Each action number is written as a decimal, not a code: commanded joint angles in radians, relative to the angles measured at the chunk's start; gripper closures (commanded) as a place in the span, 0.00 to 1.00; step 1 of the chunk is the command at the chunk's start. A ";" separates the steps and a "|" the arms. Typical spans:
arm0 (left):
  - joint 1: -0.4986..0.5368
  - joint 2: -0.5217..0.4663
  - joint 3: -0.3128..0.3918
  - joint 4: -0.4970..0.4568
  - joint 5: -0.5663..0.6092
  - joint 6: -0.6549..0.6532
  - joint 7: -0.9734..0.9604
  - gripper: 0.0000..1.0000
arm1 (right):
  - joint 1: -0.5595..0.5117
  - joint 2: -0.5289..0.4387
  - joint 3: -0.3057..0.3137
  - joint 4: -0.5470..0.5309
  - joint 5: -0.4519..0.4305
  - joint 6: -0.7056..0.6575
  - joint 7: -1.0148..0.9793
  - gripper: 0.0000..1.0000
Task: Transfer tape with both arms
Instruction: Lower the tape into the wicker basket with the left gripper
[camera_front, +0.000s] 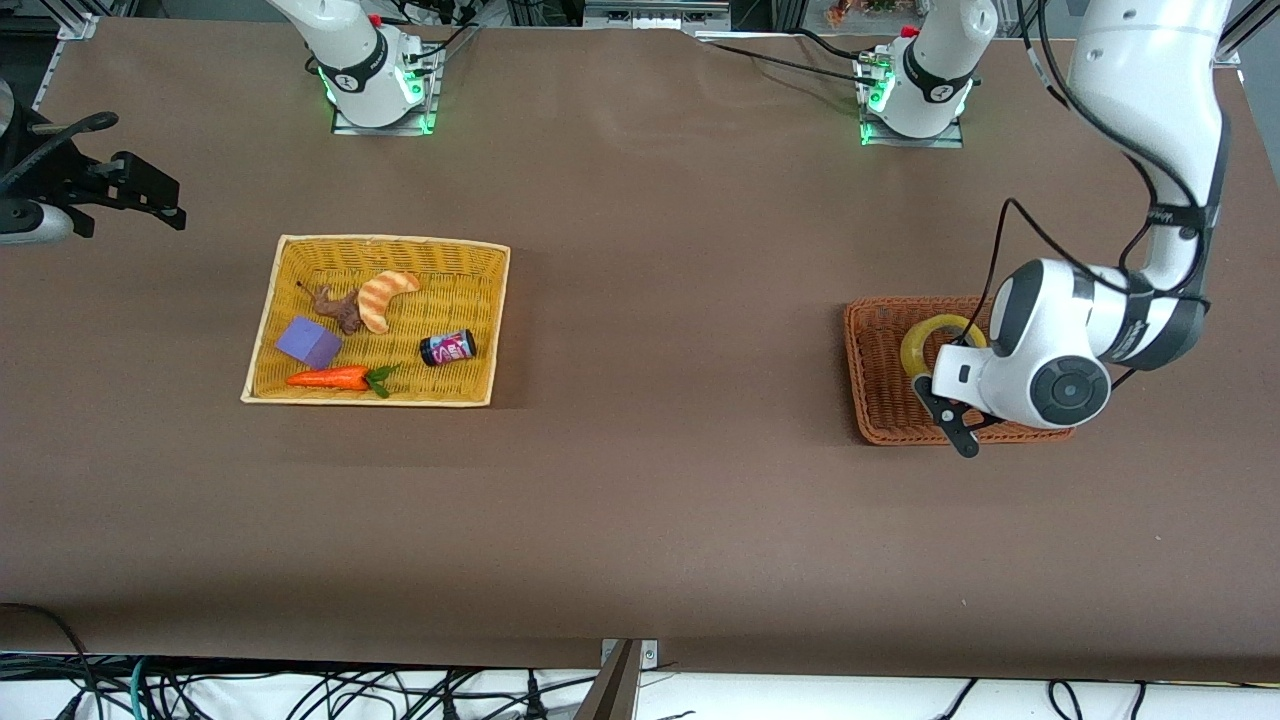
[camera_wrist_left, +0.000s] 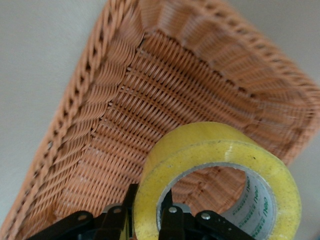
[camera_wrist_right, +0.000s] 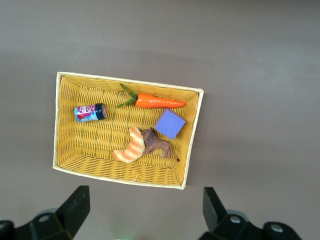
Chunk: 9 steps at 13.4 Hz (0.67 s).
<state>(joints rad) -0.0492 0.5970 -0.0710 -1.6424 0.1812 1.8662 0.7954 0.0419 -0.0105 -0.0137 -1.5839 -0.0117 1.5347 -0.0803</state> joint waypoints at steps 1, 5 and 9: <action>-0.006 0.026 -0.016 0.010 0.032 0.008 0.007 0.46 | -0.008 -0.009 0.005 -0.004 -0.008 0.005 -0.013 0.00; 0.003 -0.075 -0.024 0.024 -0.044 -0.007 0.007 0.00 | -0.008 -0.009 0.003 -0.001 -0.007 0.002 -0.015 0.00; -0.011 -0.221 -0.027 0.110 -0.169 -0.068 -0.082 0.00 | -0.008 -0.009 0.005 -0.001 -0.008 0.005 -0.010 0.00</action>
<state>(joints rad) -0.0544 0.4429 -0.0924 -1.5627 0.0425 1.8543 0.7738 0.0418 -0.0105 -0.0139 -1.5832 -0.0119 1.5350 -0.0803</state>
